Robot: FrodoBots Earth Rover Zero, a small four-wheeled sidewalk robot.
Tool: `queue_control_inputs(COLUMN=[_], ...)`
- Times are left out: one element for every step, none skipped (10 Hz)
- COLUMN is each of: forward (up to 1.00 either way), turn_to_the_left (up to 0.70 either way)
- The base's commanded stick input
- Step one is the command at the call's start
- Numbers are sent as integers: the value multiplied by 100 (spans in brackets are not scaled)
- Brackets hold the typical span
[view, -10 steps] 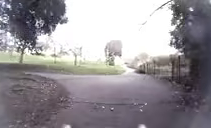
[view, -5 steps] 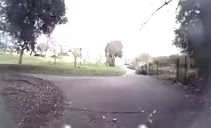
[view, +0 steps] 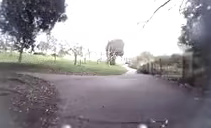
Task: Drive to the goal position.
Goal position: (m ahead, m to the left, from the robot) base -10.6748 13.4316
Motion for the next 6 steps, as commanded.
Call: queue_control_inputs(forward=[70, 70, 70, 70, 70, 70], turn_to_the_left=[1, 1, 1, 1, 1, 1])
